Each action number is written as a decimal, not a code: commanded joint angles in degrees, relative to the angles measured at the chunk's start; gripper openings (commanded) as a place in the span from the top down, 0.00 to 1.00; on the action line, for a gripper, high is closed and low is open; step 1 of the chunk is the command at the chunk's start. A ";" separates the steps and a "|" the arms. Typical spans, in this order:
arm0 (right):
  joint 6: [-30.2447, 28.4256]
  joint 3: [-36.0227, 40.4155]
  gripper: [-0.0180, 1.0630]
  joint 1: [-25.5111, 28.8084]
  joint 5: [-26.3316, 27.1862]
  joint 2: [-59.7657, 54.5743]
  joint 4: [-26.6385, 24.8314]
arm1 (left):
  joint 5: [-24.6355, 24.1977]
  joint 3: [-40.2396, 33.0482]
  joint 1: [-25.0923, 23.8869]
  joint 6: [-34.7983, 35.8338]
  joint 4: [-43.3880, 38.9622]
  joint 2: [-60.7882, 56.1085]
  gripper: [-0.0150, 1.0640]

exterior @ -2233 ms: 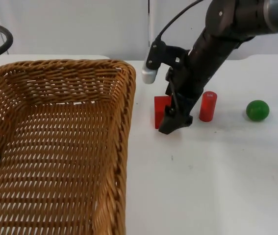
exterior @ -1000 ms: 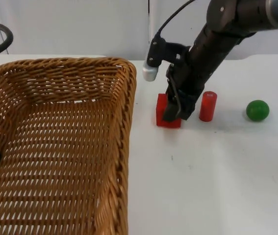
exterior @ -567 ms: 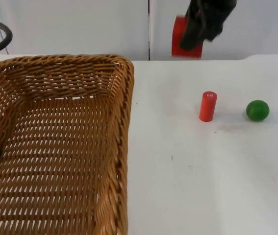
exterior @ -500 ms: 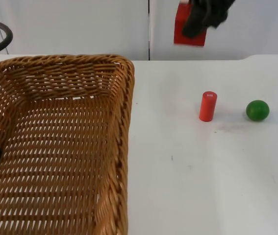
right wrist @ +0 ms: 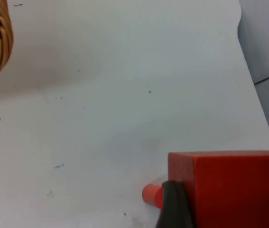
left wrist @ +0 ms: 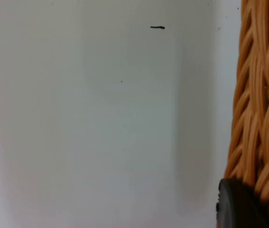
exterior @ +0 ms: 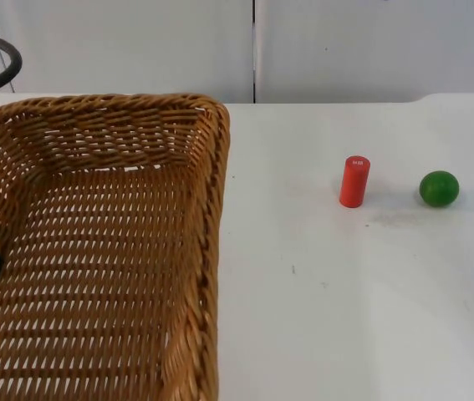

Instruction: Pick up the basket with the left hand and place the object to the left of the red cylinder into the basket with the right hand.

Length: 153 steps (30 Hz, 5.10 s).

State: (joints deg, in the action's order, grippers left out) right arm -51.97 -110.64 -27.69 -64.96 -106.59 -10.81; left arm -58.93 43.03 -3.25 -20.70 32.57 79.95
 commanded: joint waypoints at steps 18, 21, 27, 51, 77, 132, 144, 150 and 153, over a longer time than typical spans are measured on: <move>1.19 -0.23 0.99 -2.25 -4.01 1.54 -1.76 | -1.77 0.24 -0.25 0.02 1.91 -0.49 0.99; 1.19 -0.23 0.99 -3.76 -4.13 1.54 -1.76 | -1.77 0.24 -0.25 0.02 1.91 -0.49 0.99; 1.19 -0.23 0.99 -9.62 -3.15 1.54 -1.76 | -1.77 0.24 -0.25 0.02 1.91 -0.49 0.99; 3.11 -0.12 0.99 -21.57 4.37 -2.27 -13.91 | -1.66 0.24 -0.25 -0.44 1.80 -0.49 0.99; 6.16 -0.12 0.96 -21.69 0.12 -15.09 -13.74 | -0.77 0.24 -0.25 -1.44 1.70 -0.49 0.99; 18.75 24.01 0.01 -14.67 21.40 43.32 -20.71 | -0.68 0.24 -0.25 -4.53 1.41 -0.49 0.99; 19.55 36.57 0.01 -14.67 34.63 60.71 -30.39 | -0.63 0.24 -0.25 -5.07 1.65 -0.49 0.99; 21.18 36.69 0.01 -14.67 34.76 62.43 -31.19 | -0.63 0.24 -0.25 -5.43 1.65 -0.49 0.99; 21.18 36.69 0.01 -14.67 34.76 62.43 -31.49 | -0.63 0.24 -0.25 -5.76 2.96 -0.49 0.99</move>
State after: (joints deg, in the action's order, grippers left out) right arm -30.92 -74.20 -42.70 -30.52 -44.40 -41.79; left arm -58.97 43.03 -3.25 -25.88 32.57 79.95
